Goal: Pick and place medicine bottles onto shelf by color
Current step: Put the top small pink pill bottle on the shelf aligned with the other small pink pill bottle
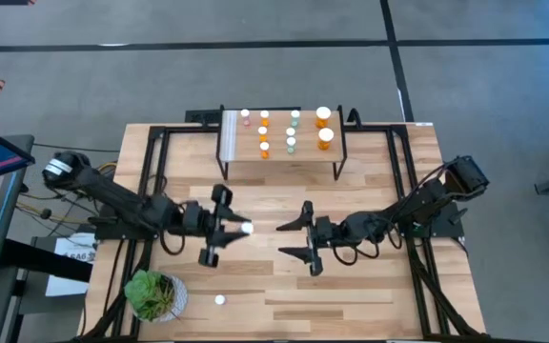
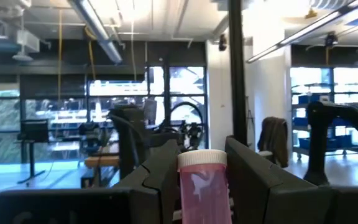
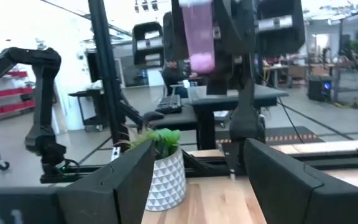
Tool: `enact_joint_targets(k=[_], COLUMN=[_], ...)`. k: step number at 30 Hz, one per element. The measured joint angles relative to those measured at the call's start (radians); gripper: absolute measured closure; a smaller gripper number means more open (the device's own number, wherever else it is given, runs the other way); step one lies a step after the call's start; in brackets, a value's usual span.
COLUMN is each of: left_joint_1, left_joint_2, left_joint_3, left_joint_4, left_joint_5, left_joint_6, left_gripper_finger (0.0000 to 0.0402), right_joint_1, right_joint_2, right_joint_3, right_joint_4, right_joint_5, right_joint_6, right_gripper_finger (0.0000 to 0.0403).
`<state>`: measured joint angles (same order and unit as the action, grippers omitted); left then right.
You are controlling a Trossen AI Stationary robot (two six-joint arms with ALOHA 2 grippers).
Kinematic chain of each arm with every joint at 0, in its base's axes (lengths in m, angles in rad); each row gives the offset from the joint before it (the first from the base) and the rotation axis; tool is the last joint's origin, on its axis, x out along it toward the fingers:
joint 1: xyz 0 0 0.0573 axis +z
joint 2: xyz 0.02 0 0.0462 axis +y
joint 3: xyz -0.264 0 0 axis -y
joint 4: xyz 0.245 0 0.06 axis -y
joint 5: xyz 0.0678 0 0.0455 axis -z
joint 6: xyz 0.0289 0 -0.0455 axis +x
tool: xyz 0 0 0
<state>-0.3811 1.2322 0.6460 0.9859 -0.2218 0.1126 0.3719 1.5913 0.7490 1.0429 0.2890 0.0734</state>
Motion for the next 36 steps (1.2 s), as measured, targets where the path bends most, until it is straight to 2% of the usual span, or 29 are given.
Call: enact_joint_targets(k=[7,15,25,30,36], left_joint_1=[-0.028,-0.028,-0.034,-0.052,-0.053], left_joint_2=[0.125,0.145,0.144,0.144,0.144], left_joint_3=[0.000,0.000,0.000,0.000,0.000], left_joint_4=[0.127,0.133,0.131,0.130,0.133], left_joint_5=[-0.025,-0.029,-0.015,-0.019,-0.022], left_joint_6=[-0.005,-0.032,-0.054,-0.040,-0.033], left_gripper_finger=[0.0301,0.0301,0.0301,0.0301,0.0301], right_joint_1=[0.036,0.054,0.061,0.057,0.049], right_joint_2=[0.000,0.000,0.199,0.201,0.201], right_joint_3=[0.000,0.000,0.254,0.278,0.278], right_joint_4=[0.042,0.050,-0.119,-0.131,-0.060], right_joint_5=[-0.003,-0.003,0.012,0.021,0.025], right_joint_6=[-0.069,-0.083,-0.127,-0.127,-0.119], right_gripper_finger=[0.0132,0.0132,0.0132,0.0132,0.0132])
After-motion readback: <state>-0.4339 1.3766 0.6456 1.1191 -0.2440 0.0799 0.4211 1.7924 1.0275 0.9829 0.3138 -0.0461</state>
